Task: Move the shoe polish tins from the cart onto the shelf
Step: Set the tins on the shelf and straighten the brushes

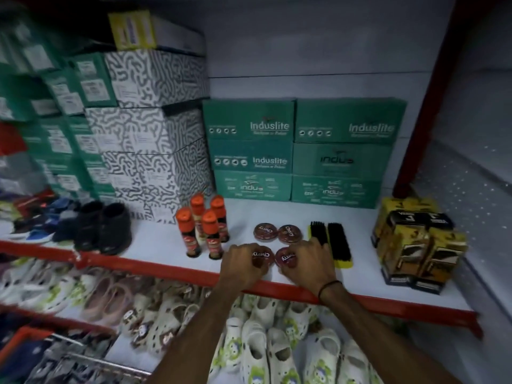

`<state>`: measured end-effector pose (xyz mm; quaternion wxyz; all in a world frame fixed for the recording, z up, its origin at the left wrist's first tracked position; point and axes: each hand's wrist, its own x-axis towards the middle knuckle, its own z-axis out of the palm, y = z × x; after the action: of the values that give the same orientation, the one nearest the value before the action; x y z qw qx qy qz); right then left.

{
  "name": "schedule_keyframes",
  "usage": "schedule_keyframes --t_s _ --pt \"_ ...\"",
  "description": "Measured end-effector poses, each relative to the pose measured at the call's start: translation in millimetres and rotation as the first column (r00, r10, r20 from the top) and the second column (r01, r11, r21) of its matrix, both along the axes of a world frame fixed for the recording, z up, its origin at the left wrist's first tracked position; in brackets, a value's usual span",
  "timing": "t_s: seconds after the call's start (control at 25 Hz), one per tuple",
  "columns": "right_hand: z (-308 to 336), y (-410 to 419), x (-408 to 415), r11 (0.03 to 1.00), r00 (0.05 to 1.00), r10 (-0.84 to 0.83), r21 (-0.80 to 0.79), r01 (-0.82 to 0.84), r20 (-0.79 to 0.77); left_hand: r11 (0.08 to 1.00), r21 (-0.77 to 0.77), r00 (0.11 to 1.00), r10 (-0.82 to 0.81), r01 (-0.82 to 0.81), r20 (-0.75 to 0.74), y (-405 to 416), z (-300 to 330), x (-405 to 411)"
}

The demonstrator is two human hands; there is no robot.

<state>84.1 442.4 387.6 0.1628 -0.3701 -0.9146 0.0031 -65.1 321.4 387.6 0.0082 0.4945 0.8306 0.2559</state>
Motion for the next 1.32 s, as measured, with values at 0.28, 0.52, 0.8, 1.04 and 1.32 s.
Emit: schedule_keyframes --t_s 0.28,0.52,0.8,1.04,1.32 --pt "13.3 36.9 -5.3 0.998 0.993 0.056 -0.028 -0.053 0.101 0.99 -0.102 0.991 -0.106 0.097 -0.085 36.5 6.8 -25.8" --pt "9.5 58.0 -22.5 0.981 0.962 0.149 -0.158 -0.115 0.229 0.964 -0.246 0.987 -0.128 0.102 -0.094 52.9 0.8 -37.9" --pt "5.5 65.5 -21.5 0.973 0.97 0.177 -0.177 -0.147 0.164 0.974 -0.204 0.991 -0.115 0.098 -0.074 57.7 8.8 -40.7" --pt "5.5 63.1 -20.0 0.974 0.967 0.18 -0.169 -0.15 0.18 0.975 -0.196 0.989 -0.125 0.108 -0.077 55.1 8.8 -40.1" --pt "8.8 60.3 -18.7 0.973 0.964 0.186 -0.173 -0.154 0.188 0.971 -0.209 0.987 -0.139 0.119 -0.082 53.5 8.5 -40.2"
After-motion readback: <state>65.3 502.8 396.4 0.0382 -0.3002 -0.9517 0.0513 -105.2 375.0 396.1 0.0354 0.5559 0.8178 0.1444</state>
